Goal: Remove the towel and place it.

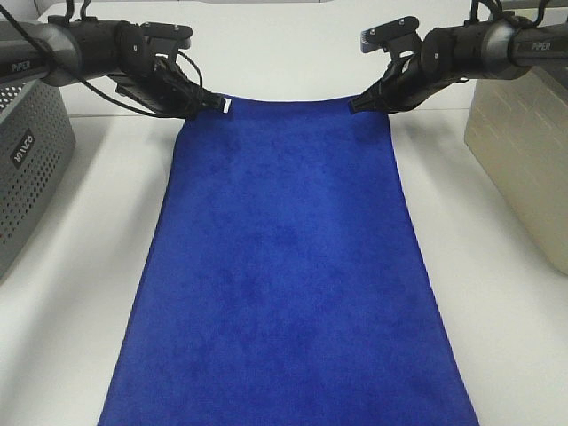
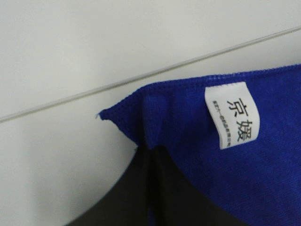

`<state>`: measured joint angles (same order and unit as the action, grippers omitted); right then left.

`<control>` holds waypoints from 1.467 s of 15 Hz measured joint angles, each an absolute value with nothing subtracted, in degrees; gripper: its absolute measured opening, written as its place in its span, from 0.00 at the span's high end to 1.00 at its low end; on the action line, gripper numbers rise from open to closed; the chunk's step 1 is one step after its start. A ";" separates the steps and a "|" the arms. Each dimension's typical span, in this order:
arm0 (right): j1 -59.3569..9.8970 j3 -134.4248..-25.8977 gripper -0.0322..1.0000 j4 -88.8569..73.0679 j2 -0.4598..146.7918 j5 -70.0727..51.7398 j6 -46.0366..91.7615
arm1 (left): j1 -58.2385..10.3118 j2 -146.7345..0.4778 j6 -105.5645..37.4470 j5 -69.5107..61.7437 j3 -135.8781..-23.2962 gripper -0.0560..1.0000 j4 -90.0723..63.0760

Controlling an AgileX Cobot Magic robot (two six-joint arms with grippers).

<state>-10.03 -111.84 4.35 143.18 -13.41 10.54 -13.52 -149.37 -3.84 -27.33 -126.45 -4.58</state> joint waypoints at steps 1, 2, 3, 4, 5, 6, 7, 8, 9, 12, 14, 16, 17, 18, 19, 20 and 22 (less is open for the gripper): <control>-10.03 -113.22 0.95 4.13 144.39 -13.81 10.54 | -13.52 -150.11 -3.84 -27.04 -127.83 0.95 -4.07; -10.03 -113.50 0.95 4.07 144.79 -13.92 10.54 | -13.52 -151.09 -3.84 -26.87 -129.14 0.95 -3.78; -10.03 -113.85 0.95 3.95 145.47 -14.32 10.54 | -13.52 -151.66 -3.84 -26.87 -129.95 0.95 -3.67; -10.03 -113.85 0.95 3.95 145.82 -14.32 10.54 | -13.52 -152.87 -3.84 -26.59 -131.21 0.95 -3.61; -9.91 -113.85 0.95 3.95 145.99 -13.75 10.54 | -13.52 -153.84 -3.84 -26.18 -132.47 0.95 -3.44; -9.68 -113.85 0.95 3.44 146.05 -12.61 10.54 | -13.52 -154.64 -3.84 -25.90 -133.38 0.95 -3.21; -9.45 -113.85 0.95 3.09 146.05 -11.46 10.54 | -13.52 -155.33 -3.84 -25.61 -134.24 0.95 -3.04; -9.17 -113.85 0.95 2.92 146.05 -10.89 10.54 | -13.52 -155.90 -3.84 -25.32 -135.05 0.95 -2.86; -8.94 -113.85 0.95 2.86 146.22 -10.37 10.54 | -13.52 -156.47 -3.84 -24.75 -135.85 0.95 -2.81; -8.71 -114.08 0.95 2.58 147.54 -9.80 10.54 | -13.52 -157.22 -3.67 -24.35 -136.59 0.95 -2.69; -8.71 -114.36 0.95 2.23 147.99 -9.85 10.54 | -13.52 -157.33 -3.67 -24.35 -136.59 0.95 -2.69; -8.71 -114.71 0.95 1.55 147.99 -9.74 10.54 | -13.52 -157.33 -3.67 -24.35 -136.59 0.92 -2.69; -8.71 -114.71 0.95 1.55 147.99 -9.74 10.54 | -13.52 -157.33 -3.67 -24.35 -136.59 0.89 -2.69; -8.71 -114.71 0.95 1.55 147.99 -9.74 10.54 | -13.52 -157.33 -3.67 -24.35 -136.59 0.85 -2.69; -8.71 -114.71 0.94 1.55 147.99 -9.74 10.54 | -13.52 -157.33 -3.67 -24.35 -136.59 0.82 -2.69; -8.71 -114.71 0.92 1.55 147.99 -9.74 10.54 | -13.52 -157.33 -3.67 -24.35 -136.59 0.77 -2.69; -8.71 -114.71 0.82 1.55 147.99 -9.74 10.54 | -13.52 -157.33 -3.32 -24.35 -136.59 0.64 -2.69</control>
